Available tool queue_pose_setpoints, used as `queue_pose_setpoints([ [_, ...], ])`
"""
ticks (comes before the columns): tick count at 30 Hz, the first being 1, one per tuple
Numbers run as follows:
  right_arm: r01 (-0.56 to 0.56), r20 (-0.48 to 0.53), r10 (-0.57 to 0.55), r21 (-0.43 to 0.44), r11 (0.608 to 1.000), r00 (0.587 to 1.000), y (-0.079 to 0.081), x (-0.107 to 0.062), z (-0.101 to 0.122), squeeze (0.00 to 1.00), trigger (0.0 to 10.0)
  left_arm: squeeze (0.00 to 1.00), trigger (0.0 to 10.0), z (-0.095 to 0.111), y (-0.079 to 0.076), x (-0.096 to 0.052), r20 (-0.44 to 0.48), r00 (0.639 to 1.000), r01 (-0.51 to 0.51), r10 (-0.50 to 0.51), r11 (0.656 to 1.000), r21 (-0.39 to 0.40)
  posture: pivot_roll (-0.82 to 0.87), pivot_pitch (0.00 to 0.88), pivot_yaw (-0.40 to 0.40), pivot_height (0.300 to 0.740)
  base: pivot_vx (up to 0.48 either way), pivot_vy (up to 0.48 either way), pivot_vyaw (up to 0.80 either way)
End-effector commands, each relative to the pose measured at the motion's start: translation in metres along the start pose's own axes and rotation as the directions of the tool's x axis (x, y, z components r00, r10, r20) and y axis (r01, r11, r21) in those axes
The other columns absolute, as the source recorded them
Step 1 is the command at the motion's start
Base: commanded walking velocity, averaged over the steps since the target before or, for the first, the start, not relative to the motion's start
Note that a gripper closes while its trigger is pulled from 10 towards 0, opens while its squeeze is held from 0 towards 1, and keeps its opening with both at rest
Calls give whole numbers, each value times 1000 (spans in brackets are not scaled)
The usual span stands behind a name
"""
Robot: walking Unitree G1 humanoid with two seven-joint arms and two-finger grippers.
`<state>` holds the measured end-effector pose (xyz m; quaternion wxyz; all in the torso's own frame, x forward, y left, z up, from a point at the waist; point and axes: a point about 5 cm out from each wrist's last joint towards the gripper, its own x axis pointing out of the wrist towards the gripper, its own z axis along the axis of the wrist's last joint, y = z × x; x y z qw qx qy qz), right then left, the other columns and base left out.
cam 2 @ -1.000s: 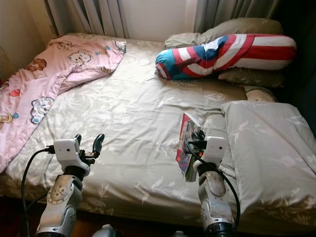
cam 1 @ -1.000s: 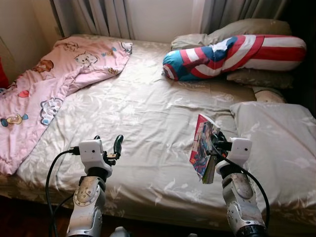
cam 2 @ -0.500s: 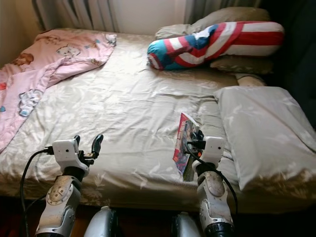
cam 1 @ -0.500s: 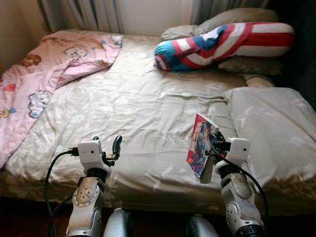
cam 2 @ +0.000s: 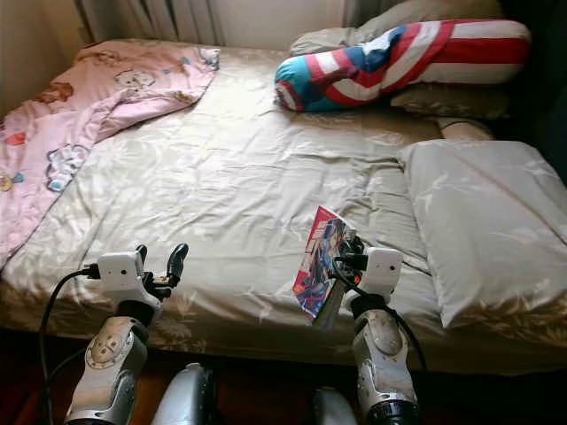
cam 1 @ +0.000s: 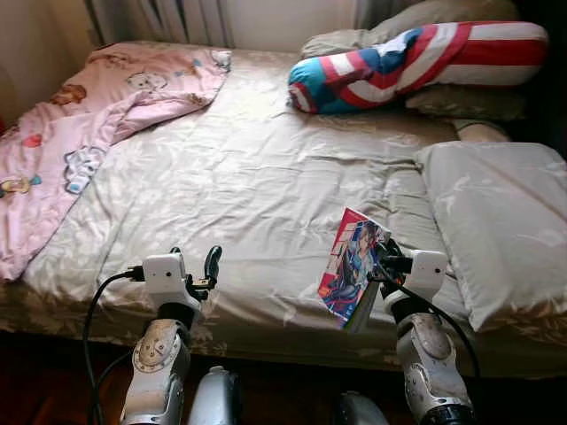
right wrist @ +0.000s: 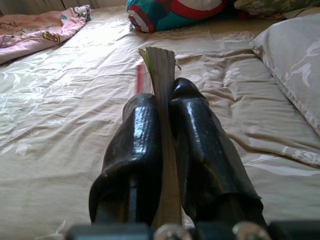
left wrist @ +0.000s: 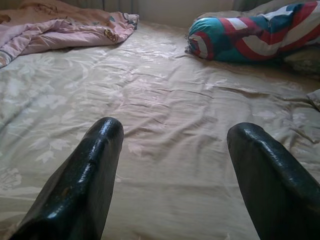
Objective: Clean up the room
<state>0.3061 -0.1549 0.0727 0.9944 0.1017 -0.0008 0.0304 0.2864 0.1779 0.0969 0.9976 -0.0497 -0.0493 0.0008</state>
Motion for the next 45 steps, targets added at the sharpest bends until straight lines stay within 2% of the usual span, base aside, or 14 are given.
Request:
queue_pose_setpoints([
  [1,-4,50,4,-3,1000,999,1,4,10,0,10000,0,10000,1,-1,0,2,1000,7,-7,1000,-7,-45,119,-40,636,255,0,0],
  [35,-30,53,29,14,999,998,6,8,11,0,10000,0,10000,2,0,0,4,1000,4,-4,1000,2,-42,125,-36,636,284,0,0],
  [38,-22,50,19,68,997,999,6,13,12,0,10000,0,10000,2,0,0,3,1000,2,-2,1000,5,-38,132,-33,636,0,0,0],
  [40,7,37,-14,176,984,999,6,20,13,0,10000,0,10000,2,1,-1,3,1000,3,-3,1000,8,-32,138,-28,636,0,0,0],
  [41,7,37,-14,176,984,999,6,20,13,0,10000,0,10000,2,1,-1,3,1000,3,-3,1000,8,-32,138,-28,636,0,0,0],
  [42,29,14,-33,246,969,999,7,27,13,0,10000,0,10000,3,1,-2,2,1000,3,-3,1000,11,-29,143,-26,636,0,0,0],
  [45,55,-18,-52,350,935,998,10,35,12,0,10000,0,10000,3,2,-4,0,1000,3,-3,1000,15,-17,149,-24,636,0,0,0],
])
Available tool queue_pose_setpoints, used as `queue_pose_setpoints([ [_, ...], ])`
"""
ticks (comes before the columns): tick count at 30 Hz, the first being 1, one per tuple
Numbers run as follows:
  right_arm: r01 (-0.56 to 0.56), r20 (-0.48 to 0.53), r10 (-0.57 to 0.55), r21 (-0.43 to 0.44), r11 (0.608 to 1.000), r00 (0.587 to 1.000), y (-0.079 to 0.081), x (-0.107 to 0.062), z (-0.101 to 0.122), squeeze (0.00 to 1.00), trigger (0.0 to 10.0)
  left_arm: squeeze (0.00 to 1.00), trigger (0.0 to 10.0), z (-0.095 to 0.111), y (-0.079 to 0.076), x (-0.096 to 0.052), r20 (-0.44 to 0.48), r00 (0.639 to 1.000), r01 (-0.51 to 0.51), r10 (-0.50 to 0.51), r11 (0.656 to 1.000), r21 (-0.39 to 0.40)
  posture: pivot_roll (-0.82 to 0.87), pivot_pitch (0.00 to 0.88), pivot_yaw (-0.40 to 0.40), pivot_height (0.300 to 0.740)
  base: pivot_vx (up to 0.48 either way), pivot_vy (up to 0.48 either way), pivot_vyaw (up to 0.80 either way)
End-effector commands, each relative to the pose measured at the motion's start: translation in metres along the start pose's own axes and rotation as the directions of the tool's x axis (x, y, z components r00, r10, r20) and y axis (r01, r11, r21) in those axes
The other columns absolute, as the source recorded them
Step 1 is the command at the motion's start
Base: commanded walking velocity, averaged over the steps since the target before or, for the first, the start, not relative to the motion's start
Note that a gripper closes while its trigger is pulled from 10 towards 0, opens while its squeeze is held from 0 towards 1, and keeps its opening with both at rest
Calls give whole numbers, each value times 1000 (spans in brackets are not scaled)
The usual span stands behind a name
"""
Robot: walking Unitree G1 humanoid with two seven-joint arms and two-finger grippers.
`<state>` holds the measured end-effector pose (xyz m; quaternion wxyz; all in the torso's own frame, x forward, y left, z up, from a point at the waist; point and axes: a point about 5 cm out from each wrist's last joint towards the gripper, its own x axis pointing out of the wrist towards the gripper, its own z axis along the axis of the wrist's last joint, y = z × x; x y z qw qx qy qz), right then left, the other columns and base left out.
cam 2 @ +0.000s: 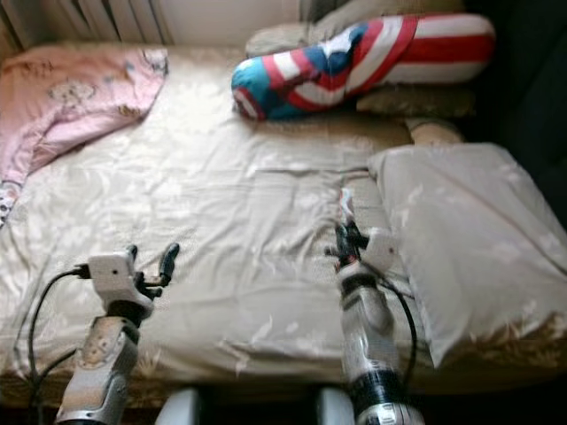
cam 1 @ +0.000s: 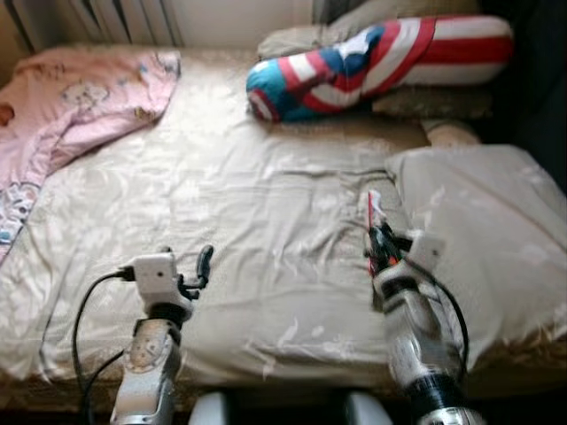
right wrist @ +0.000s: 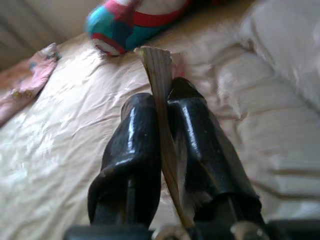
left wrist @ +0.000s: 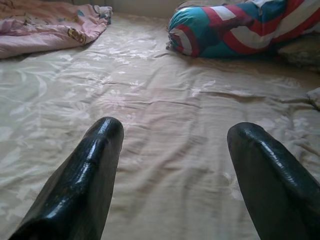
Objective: Clean up the room
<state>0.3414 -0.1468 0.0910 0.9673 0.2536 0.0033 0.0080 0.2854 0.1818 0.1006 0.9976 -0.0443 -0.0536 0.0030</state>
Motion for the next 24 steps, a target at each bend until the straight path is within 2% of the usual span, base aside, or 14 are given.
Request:
queue_pose_setpoints([
  [1,25,-19,-23,113,993,1000,2,4,-4,0,10000,0,10000,-1,-1,-4,-8,1000,7,-7,1000,6,-10,152,-23,636,0,0,0],
  [2,25,-19,-23,113,993,1000,2,4,-4,0,10000,0,10000,-1,-1,-4,-8,1000,7,-7,1000,6,-10,152,-23,636,0,0,0],
  [4,45,-10,-44,285,957,999,8,14,1,0,10000,0,10000,1,1,-7,-7,1000,5,-5,1000,13,15,168,-16,636,0,0,0],
  [5,57,2,-64,424,904,998,10,21,6,0,10000,0,10000,2,3,-9,-7,1000,3,-3,1000,19,25,175,-13,636,0,0,0],
  [6,57,2,-64,424,904,998,10,21,6,0,10000,0,10000,2,3,-9,-7,1000,3,-3,1000,19,25,175,-13,636,0,0,0],
  [7,69,18,-97,581,811,995,9,27,11,0,10000,0,10000,4,6,-11,-9,1000,1,-1,1000,27,34,185,-8,636,0,0,0],
  [8,86,19,-133,667,740,991,6,29,13,0,10000,0,10000,4,7,-13,-12,1000,0,1,1000,31,37,189,-6,636,0,0,0],
  [10,119,15,-198,755,645,980,-3,30,14,0,10000,0,10000,5,9,-16,-17,1000,-2,2,999,38,50,199,-3,636,0,0,0],
  [12,195,-22,-278,767,611,960,-21,22,5,0,10000,0,10000,6,11,-23,-25,1000,-2,3,999,46,75,217,6,636,0,0,0],
  [14,217,-38,-298,772,597,954,-25,20,2,0,10000,0,10000,7,11,-24,-26,1000,-3,4,999,48,81,221,7,636,0,0,0],
  [15,276,-84,-345,785,555,935,-35,13,-7,0,10000,0,10000,8,11,-27,-30,1000,-3,5,999,52,101,230,12,636,0,0,0],
  [17,324,-126,-374,783,531,919,-43,6,-16,0,10000,0,10000,9,12,-31,-33,999,-2,4,998,57,123,244,21,636,0,0,0],
  [24,451,-224,-440,725,521,869,-63,-18,-41,0,10000,0,10000,15,14,-39,-53,999,15,-11,996,82,155,270,49,636,0,0,0],
])
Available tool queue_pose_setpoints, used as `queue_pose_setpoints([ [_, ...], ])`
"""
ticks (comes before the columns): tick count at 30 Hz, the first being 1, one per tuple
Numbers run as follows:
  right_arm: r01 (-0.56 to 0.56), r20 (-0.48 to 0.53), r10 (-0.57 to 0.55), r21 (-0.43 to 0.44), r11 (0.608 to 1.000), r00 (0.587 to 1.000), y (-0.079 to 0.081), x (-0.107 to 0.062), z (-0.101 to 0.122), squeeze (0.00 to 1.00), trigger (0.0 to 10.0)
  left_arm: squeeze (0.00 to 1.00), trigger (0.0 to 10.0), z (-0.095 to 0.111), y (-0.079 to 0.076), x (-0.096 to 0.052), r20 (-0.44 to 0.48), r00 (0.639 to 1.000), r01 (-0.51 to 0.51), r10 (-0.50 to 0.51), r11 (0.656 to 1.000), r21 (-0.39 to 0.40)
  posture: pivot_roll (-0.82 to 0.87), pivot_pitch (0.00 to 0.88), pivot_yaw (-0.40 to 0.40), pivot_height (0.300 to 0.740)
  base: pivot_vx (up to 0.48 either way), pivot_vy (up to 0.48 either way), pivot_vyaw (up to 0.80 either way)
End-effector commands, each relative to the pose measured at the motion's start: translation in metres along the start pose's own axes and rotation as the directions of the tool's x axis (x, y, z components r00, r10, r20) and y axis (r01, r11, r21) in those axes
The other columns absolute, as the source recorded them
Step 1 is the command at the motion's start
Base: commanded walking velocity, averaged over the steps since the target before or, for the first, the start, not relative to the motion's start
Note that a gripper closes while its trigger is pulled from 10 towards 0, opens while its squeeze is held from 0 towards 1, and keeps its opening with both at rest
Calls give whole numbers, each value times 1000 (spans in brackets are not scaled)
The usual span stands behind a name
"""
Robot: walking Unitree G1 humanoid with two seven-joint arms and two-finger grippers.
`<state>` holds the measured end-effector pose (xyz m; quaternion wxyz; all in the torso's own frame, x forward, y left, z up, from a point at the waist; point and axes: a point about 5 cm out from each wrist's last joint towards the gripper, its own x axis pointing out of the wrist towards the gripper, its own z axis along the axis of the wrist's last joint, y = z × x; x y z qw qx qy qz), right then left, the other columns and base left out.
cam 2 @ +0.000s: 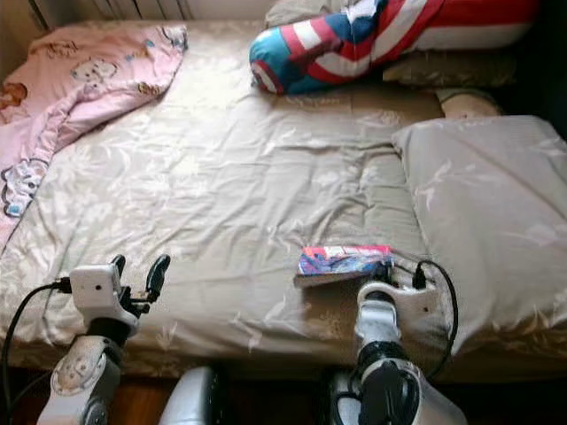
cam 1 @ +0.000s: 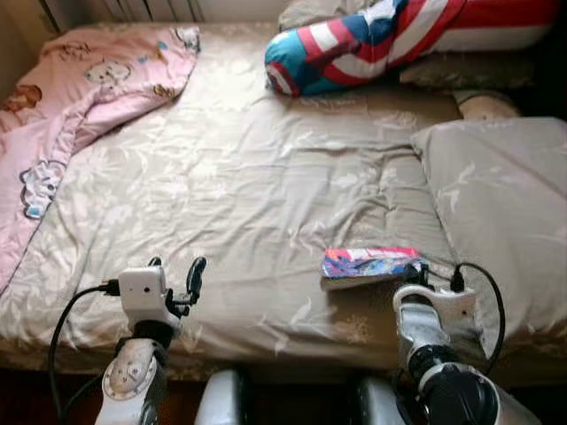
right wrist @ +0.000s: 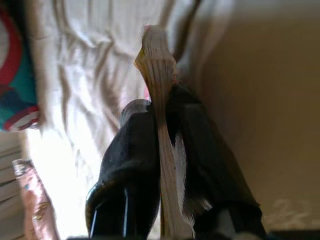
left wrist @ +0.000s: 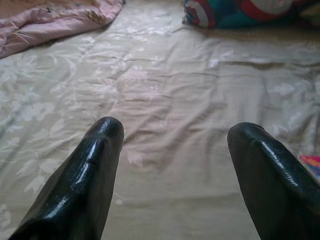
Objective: Clean up the room
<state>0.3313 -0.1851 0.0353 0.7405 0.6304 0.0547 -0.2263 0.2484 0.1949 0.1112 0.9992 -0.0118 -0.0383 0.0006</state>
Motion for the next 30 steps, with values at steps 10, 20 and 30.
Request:
queue_pose_setpoints([
  [10,106,-20,-107,-49,993,994,-33,-11,-7,0,10000,0,10000,0,1,-11,-61,998,28,-26,999,28,157,287,74,636,0,0,0],
  [20,141,-74,-159,-208,968,985,-58,-20,-3,0,10000,0,10000,0,1,-7,-77,996,36,-33,999,27,131,293,77,636,0,0,0],
  [30,101,-130,-143,-286,953,981,-68,-23,3,0,10000,0,10000,0,0,-2,-82,996,38,-36,999,25,119,294,79,636,0,0,0],
])
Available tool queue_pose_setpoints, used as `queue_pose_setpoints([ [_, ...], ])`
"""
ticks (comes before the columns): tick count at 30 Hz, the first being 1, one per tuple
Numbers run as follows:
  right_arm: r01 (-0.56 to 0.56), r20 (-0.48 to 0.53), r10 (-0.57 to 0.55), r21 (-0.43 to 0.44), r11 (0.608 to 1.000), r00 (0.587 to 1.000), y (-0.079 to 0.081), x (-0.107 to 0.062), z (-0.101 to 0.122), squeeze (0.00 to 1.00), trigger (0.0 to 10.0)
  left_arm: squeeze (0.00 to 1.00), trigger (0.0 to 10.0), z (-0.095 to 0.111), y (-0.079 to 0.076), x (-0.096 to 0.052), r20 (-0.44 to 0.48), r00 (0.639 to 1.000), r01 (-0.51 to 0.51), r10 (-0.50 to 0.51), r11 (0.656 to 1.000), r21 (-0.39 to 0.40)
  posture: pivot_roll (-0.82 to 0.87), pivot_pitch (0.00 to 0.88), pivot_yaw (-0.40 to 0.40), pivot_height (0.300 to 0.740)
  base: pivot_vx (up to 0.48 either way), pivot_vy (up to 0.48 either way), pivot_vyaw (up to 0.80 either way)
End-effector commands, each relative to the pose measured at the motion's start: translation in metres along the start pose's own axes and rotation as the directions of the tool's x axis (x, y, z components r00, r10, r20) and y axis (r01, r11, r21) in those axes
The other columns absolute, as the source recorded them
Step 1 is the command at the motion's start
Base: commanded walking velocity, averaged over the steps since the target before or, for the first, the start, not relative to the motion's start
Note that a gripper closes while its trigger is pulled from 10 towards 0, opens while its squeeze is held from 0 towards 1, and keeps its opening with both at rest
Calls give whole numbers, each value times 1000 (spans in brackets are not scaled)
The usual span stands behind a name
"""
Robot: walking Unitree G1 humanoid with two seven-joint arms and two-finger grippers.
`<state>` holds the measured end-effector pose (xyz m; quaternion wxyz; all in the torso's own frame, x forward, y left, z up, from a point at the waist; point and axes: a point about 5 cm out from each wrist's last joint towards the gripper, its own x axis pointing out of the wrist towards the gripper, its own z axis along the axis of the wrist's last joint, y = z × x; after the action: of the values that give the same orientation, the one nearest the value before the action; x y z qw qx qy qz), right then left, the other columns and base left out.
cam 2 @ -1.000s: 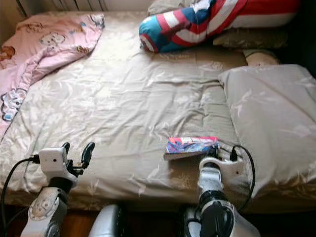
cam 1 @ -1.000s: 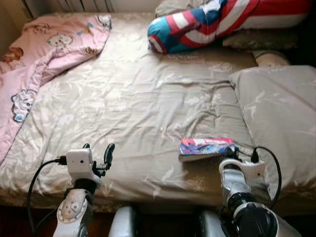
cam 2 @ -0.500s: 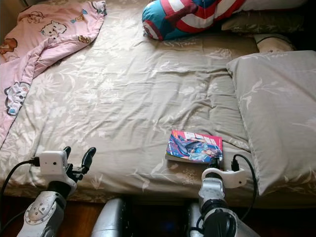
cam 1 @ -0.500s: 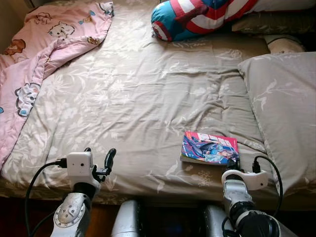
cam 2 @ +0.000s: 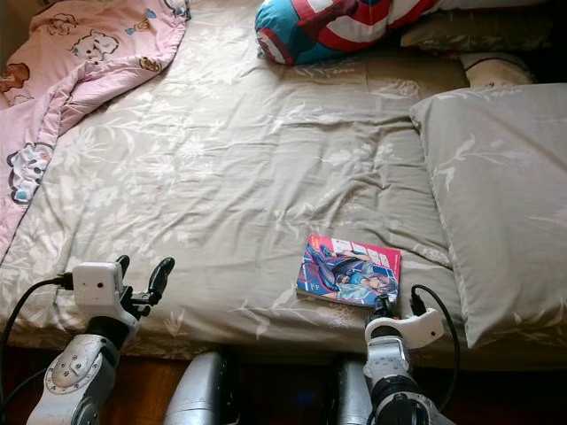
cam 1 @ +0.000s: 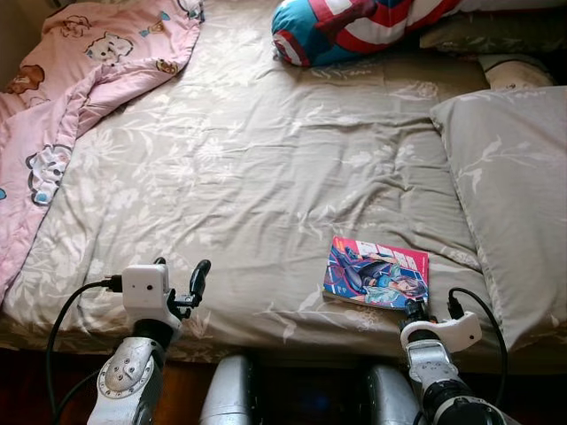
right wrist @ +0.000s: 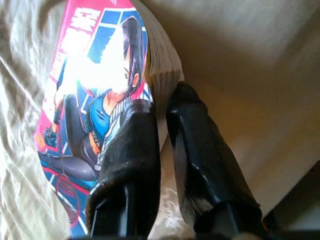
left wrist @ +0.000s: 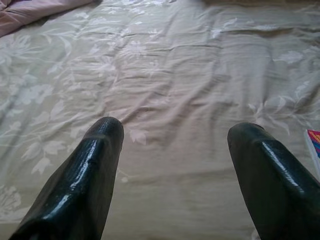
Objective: Clean up the room
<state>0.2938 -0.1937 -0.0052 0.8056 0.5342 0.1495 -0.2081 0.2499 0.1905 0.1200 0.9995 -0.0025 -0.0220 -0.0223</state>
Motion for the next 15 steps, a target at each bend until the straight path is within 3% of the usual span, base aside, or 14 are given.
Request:
queue_pose_setpoints([
  [1,48,-39,-48,-14,999,998,-16,-5,-7,0,10000,0,10000,-9,4,-3,-49,999,-8,8,1000,8,119,295,79,636,0,0,0],
  [9,0,-87,-5,-54,999,996,-18,-6,-6,0,10000,0,10000,-9,3,-2,-51,999,-5,5,1000,10,118,298,84,636,0,0,0],
  [11,5,-71,-9,-63,998,997,-18,-6,-2,0,10000,0,10000,-9,4,-2,-50,999,-5,5,1000,11,116,297,86,636,0,0,0],
  [13,-5,-8,4,-11,1000,1000,-15,-3,12,0,10000,0,10000,-9,4,-1,-50,999,-5,5,1000,12,115,295,87,636,0,0,0],
  [14,-16,-6,16,-22,1000,1000,-13,-2,15,0,10000,0,10000,-9,4,-1,-51,999,-4,5,1000,13,115,295,88,636,0,0,0],
  [15,-46,-22,45,-92,995,999,-8,-1,18,0,10000,0,10000,-9,4,0,-50,999,-2,3,1000,13,115,294,89,636,0,0,0],
])
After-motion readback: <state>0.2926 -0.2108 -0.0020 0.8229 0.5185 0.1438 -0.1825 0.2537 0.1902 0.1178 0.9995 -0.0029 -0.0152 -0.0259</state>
